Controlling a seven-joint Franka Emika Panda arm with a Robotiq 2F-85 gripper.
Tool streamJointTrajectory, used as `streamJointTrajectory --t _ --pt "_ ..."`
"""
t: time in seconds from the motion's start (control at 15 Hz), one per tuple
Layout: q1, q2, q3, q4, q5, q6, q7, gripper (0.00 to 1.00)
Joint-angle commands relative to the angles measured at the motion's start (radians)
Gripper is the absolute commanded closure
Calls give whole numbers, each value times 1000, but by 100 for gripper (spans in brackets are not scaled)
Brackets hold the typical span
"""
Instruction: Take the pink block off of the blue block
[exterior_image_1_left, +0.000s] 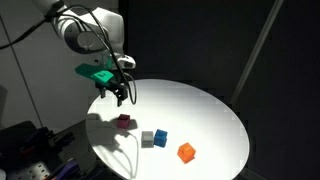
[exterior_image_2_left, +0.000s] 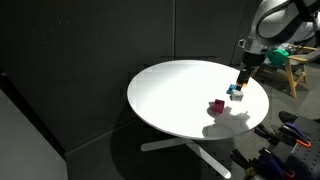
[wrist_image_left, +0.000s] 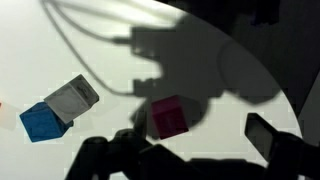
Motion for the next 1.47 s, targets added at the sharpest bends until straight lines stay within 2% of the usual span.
streamJointTrajectory --t 0.0,0.4,0.67,1.07,1.4 --pt "18 -148 -42 -91 -17 -50 -36 0" --pt "41 -308 -90 -148 -7 -117 -52 0" --pt "63 -361 -94 -124 -4 -103 -20 0" --pt "80 -407 -42 -123 -13 -75 117 0" --pt "102 -414 -3 -102 5 -158 232 0"
